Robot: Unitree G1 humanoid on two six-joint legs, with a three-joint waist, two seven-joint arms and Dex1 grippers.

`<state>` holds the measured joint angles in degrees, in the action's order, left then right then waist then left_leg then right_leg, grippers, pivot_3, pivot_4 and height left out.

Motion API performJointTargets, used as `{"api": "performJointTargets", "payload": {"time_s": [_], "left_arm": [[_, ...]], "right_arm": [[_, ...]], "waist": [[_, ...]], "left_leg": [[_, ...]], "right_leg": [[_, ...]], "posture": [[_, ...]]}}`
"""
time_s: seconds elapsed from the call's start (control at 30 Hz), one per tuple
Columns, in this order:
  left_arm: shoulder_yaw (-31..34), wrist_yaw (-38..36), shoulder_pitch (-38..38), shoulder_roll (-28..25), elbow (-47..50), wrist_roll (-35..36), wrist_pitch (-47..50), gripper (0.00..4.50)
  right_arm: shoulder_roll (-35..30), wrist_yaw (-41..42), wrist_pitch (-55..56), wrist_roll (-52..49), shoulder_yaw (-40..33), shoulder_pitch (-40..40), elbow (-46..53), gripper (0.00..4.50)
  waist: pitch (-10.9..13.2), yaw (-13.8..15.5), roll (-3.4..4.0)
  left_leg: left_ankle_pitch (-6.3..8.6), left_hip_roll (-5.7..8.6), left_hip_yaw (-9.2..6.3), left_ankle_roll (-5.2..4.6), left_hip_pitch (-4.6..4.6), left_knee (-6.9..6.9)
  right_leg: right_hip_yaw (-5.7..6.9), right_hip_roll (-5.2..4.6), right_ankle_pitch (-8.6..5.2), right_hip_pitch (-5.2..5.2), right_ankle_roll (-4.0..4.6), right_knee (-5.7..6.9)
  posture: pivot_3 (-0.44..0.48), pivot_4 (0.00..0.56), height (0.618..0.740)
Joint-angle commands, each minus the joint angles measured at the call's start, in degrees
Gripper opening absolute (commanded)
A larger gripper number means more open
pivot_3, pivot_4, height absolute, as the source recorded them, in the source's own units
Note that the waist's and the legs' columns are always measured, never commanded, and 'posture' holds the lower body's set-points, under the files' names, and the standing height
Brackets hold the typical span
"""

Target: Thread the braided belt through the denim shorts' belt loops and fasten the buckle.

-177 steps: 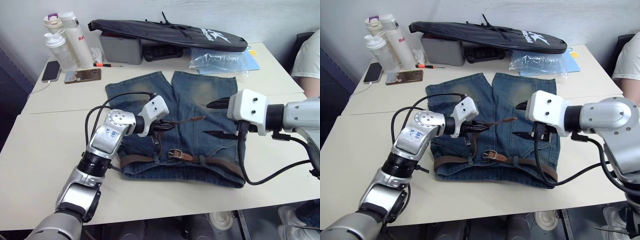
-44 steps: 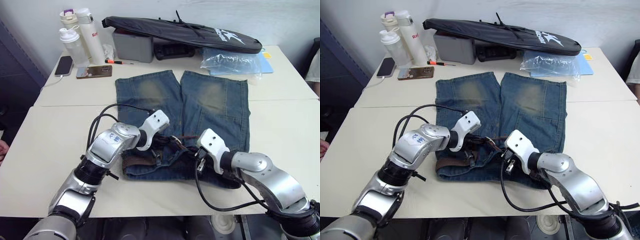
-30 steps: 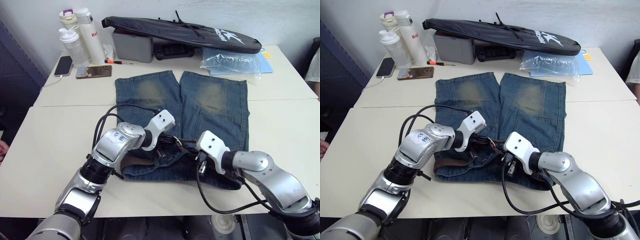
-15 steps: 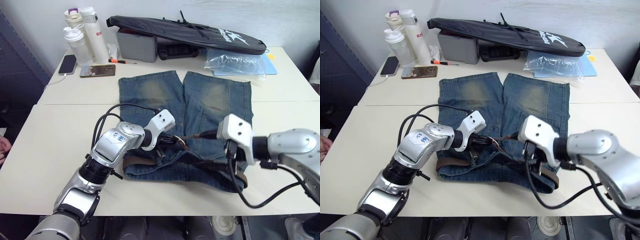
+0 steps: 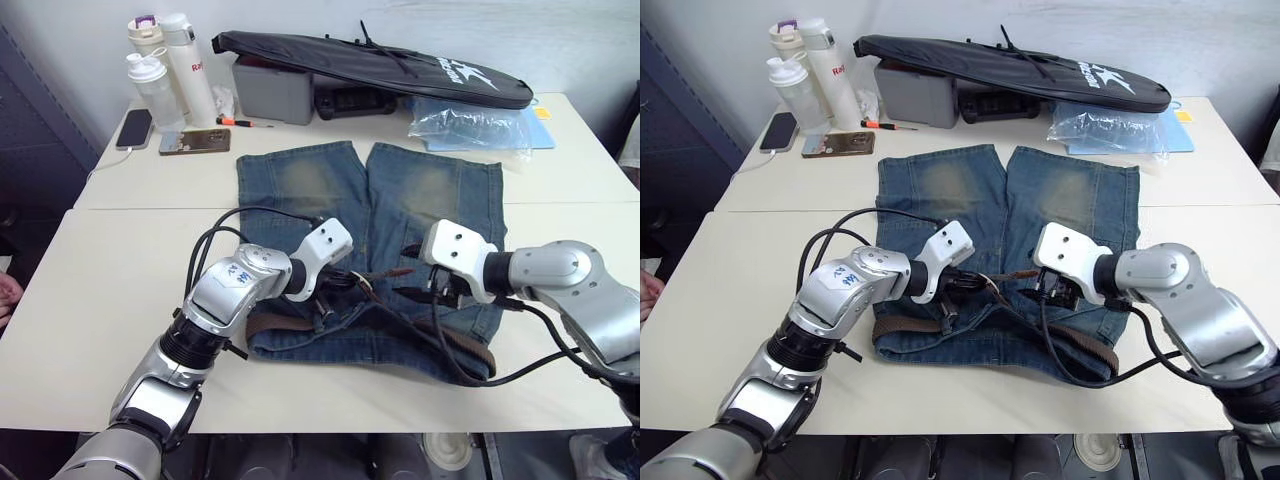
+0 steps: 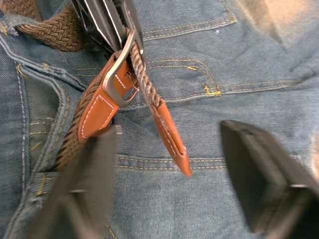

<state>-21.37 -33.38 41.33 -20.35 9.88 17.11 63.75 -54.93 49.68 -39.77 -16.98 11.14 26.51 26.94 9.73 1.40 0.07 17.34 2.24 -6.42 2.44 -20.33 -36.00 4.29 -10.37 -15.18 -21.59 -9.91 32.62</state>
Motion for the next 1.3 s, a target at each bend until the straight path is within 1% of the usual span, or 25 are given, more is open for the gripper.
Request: {"api": "performJointTargets", "payload": {"time_s": [0.03, 0.07, 0.1, 0.13, 0.17, 0.2, 0.27, 0.3, 0.33, 0.37, 0.43, 0.47, 0.5, 0.53, 0.63, 0.8, 0.9, 0.93, 0.97, 1.0, 1.07, 1.17, 1.2, 1.27, 1.3], "left_arm": [[1.8, -0.5, 0.8, 0.2, 2.6, 1.1, 0.1, 0.00], [2.0, -1.1, 0.9, 0.0, 2.9, 1.5, 0.2, 0.00], [2.1, -1.4, 1.0, -0.3, 3.0, 1.6, -0.2, 0.00], [2.4, -1.6, 1.0, -0.5, 3.0, 1.8, -0.4, 0.00], [2.6, -2.0, 1.0, -1.0, 3.2, 2.0, -0.4, 0.00], [3.0, -2.6, 1.0, -1.4, 3.5, 2.5, 0.0, 0.87], [3.8, -3.7, 0.9, -2.3, 4.0, 3.3, 0.2, 1.60], [4.0, -4.1, 1.0, -2.7, 4.2, 3.5, 0.1, 2.09], [4.1, -4.7, 1.0, -3.5, 4.4, 3.7, -0.1, 2.25], [4.4, -5.3, 1.1, -4.2, 4.5, 4.0, -0.1, 2.63], [5.4, -8.3, 1.0, -7.4, 5.1, 5.3, -0.7, 3.44], [6.1, -9.3, 1.0, -8.6, 5.1, 5.7, -1.0, 3.67], [6.9, -10.5, 1.0, -9.9, 5.0, 6.2, -1.3, 4.12], [7.8, -11.3, 1.1, -10.8, 4.7, 6.8, -1.6, 4.47], [10.4, -13.1, 1.4, -12.2, 3.4, 8.7, -1.9, 4.47], [12.4, -15.1, 1.8, -11.8, 2.0, 10.4, -3.7, 4.47], [13.4, -15.9, 2.2, -12.1, 0.7, 11.3, -4.3, 4.47], [13.2, -17.3, 2.4, -12.9, 0.4, 11.7, -4.4, 4.47], [13.0, -18.5, 2.4, -13.5, 0.2, 12.0, -4.6, 3.95], [12.6, -19.9, 2.3, -14.4, 0.3, 12.3, -4.7, 3.82], [11.1, -23.0, 1.4, -17.1, 0.9, 12.0, -5.7, 2.77], [6.7, -25.7, -0.5, -20.5, 1.4, 8.9, -9.0, 1.68], [5.5, -26.0, -0.9, -21.1, 1.4, 8.0, -10.0, 1.33], [2.4, -25.6, -2.0, -20.6, 1.2, 5.9, -11.8, 0.39], [1.5, -25.4, -2.4, -20.3, 1.0, 5.3, -12.4, 0.05]], "right_arm": [[0.6, 0.9, 3.2, 1.4, -0.8, 0.5, -0.3, 1.82], [0.7, 1.1, 3.6, 1.6, -0.7, 0.5, -0.6, 1.20], [0.8, 1.4, 4.1, 1.9, -0.7, 0.5, -0.9, 1.11], [0.8, 1.7, 4.3, 2.2, -0.6, 0.6, -1.0, 0.52], [0.8, 2.0, 4.6, 2.6, -0.5, 0.7, -1.2, 0.10], [0.7, 2.4, 5.1, 3.0, -0.2, 0.8, -1.5, 0.00], [0.6, 3.1, 6.0, 3.9, 0.2, 0.9, -1.7, 0.00], [0.6, 3.4, 6.2, 4.2, 0.2, 0.9, -1.8, 0.00], [0.5, 3.6, 6.7, 4.6, 0.3, 0.8, -1.8, 0.00], [0.4, 3.9, 7.3, 4.9, 0.3, 0.7, -1.8, 0.00], [0.1, 4.5, 9.6, 5.6, -0.3, -0.3, -1.7, 0.00], [-0.1, 4.9, 10.9, 5.9, -0.7, -0.9, -1.6, 0.00], [-0.4, 5.1, 12.1, 6.1, -1.2, -1.6, -1.5, 0.00], [-0.5, 5.2, 13.3, 6.4, -1.8, -2.1, -1.5, 0.00], [-1.0, 5.4, 16.7, 7.4, -3.3, -3.3, -1.5, 0.00], [-2.2, 5.3, 23.6, 9.8, -6.1, -4.2, -3.2, 0.00], [-2.7, 6.1, 25.3, 9.9, -7.5, -5.0, -3.6, 0.00], [-3.0, 6.5, 25.8, 9.9, -8.0, -5.3, -3.6, 0.00], [-3.1, 6.7, 26.2, 9.8, -8.4, -5.5, -3.7, 0.00], [-3.3, 6.9, 26.6, 9.7, -8.8, -5.6, -3.7, 0.00], [-3.9, 7.4, 27.3, 9.4, -9.6, -6.0, -3.6, 0.00], [-4.0, 8.0, 27.8, 9.2, -10.2, -6.4, -3.3, 0.00], [-4.1, 8.2, 27.9, 9.1, -10.3, -6.4, -3.1, 0.00], [-3.9, 8.4, 28.1, 9.1, -10.3, -6.3, -3.0, 0.00], [-3.8, 8.4, 28.1, 9.1, -10.3, -6.3, -3.0, 0.00]], "waist": [[0.0, 0.0, 0.00], [0.0, 0.0, 0.00], [0.0, 0.0, 0.01], [0.0, 0.0, 0.01], [0.0, 0.0, 0.01], [0.0, 0.0, 0.01], [0.0, 0.0, 0.01], [0.0, -0.1, 0.01], [0.0, -0.1, 0.01], [0.0, -0.1, 0.02], [0.0, -0.1, 0.03], [0.0, -0.1, 0.02], [0.0, -0.1, 0.03], [0.0, -0.1, 0.03], [0.0, -0.1, 0.03], [0.0, 0.0, 0.03], [0.0, -0.1, 0.03], [0.0, -0.1, 0.03], [0.0, -0.2, 0.03], [0.0, -0.3, 0.03], [0.0, -0.4, 0.03], [0.0, -0.3, 0.04], [0.0, -0.3, 0.06], [0.0, -0.2, 0.06], [0.0, -0.2, 0.06]], "left_leg": [[0.00, 0.00, 0.00, 0.00, 0.00, -0.01], [0.00, -0.01, 0.00, 0.00, 0.01, -0.02], [0.00, 0.00, 0.00, 0.00, 0.01, -0.02], [0.00, -0.01, 0.00, 0.00, 0.01, -0.02], [0.00, -0.01, 0.00, 0.00, 0.01, -0.02], [0.00, 0.00, 0.01, 0.00, 0.01, -0.02], [0.00, 0.00, 0.01, 0.00, 0.01, -0.02], [0.00, 0.00, 0.01, 0.00, 0.01, -0.02], [0.00, -0.01, 0.01, 0.00, 0.01, -0.02], [0.00, -0.01, 0.01, 0.00, 0.02, -0.01], [0.00, -0.01, 0.01, 0.00, 0.02, 0.00], [0.00, -0.01, 0.01, 0.00, 0.02, -0.01], [0.00, -0.02, 0.01, 0.01, 0.02, -0.01], [0.01, -0.01, 0.01, 0.01, 0.02, 0.00], [0.01, -0.01, 0.02, 0.01, 0.02, 0.00], [0.01, -0.01, 0.03, 0.01, 0.02, -0.02], [0.01, -0.01, 0.03, 0.01, 0.02, -0.02], [0.01, -0.02, 0.03, 0.01, 0.02, -0.01], [0.01, -0.02, 0.03, 0.01, 0.03, -0.02], [0.01, -0.02, 0.04, 0.01, 0.03, -0.02], [0.01, -0.02, 0.06, 0.01, 0.04, -0.01], [0.01, -0.03, 0.07, 0.01, 0.05, 0.01], [0.01, -0.03, 0.07, 0.01, 0.05, -0.01], [0.02, -0.02, 0.10, 0.00, 0.05, -0.01], [0.02, -0.03, 0.10, -0.01, 0.06, -0.01]], "right_leg": [[0.00, 0.00, 0.00, 0.00, 0.00, 0.01], [-0.01, 0.00, 0.00, 0.00, 0.00, 0.02], [-0.01, 0.00, 0.00, 0.00, 0.00, 0.02], [-0.01, 0.00, 0.00, 0.00, 0.00, 0.02], [-0.01, 0.00, 0.00, 0.00, 0.00, 0.03], [-0.01, 0.00, 0.00, 0.00, 0.00, 0.03], [-0.01, 0.00, 0.00, 0.00, 0.00, 0.03], [-0.02, 0.00, 0.00, 0.00, 0.00, 0.02], [-0.02, 0.00, 0.00, 0.00, 0.00, 0.03], [-0.02, 0.00, 0.00, 0.00, 0.00, 0.03], [-0.03, 0.01, 0.00, 0.00, 0.01, 0.03], [-0.03, 0.01, 0.00, 0.00, 0.00, 0.03], [-0.03, 0.02, 0.00, 0.00, 0.01, 0.03], [-0.03, 0.02, 0.00, 0.00, 0.01, 0.03], [-0.03, 0.01, 0.00, 0.00, 0.00, 0.01], [-0.04, 0.01, 0.01, 0.01, -0.01, 0.01], [-0.04, 0.02, 0.01, 0.01, 0.00, 0.02], [-0.04, 0.02, 0.01, 0.01, 0.00, 0.02], [-0.04, 0.02, 0.01, 0.01, 0.00, 0.02], [-0.04, 0.02, 0.01, 0.01, 0.00, 0.02], [-0.06, 0.02, 0.02, 0.01, 0.01, 0.02], [-0.06, 0.03, 0.01, 0.01, 0.01, 0.03], [-0.07, 0.03, 0.01, 0.01, 0.01, 0.02], [-0.11, 0.03, 0.02, 0.02, 0.01, 0.02], [-0.12, 0.03, 0.02, 0.02, 0.01, 0.02]], "posture": [[0.000, 0.150, 0.740], [0.000, 0.150, 0.740], [0.000, 0.150, 0.740], [0.000, 0.150, 0.740], [0.000, 0.150, 0.740], [0.000, 0.150, 0.740], [0.000, 0.150, 0.740], [0.000, 0.150, 0.740], [0.000, 0.150, 0.740], [0.000, 0.150, 0.740], [0.000, 0.150, 0.740], [0.000, 0.150, 0.740], [0.000, 0.150, 0.740], [0.000, 0.150, 0.740], [0.000, 0.150, 0.740], [0.000, 0.150, 0.740], [0.000, 0.150, 0.740], [0.000, 0.150, 0.740], [0.000, 0.150, 0.740], [0.000, 0.150, 0.740], [0.000, 0.150, 0.740], [0.000, 0.150, 0.740], [0.000, 0.150, 0.740], [0.000, 0.150, 0.740], [0.000, 0.150, 0.740]]}}
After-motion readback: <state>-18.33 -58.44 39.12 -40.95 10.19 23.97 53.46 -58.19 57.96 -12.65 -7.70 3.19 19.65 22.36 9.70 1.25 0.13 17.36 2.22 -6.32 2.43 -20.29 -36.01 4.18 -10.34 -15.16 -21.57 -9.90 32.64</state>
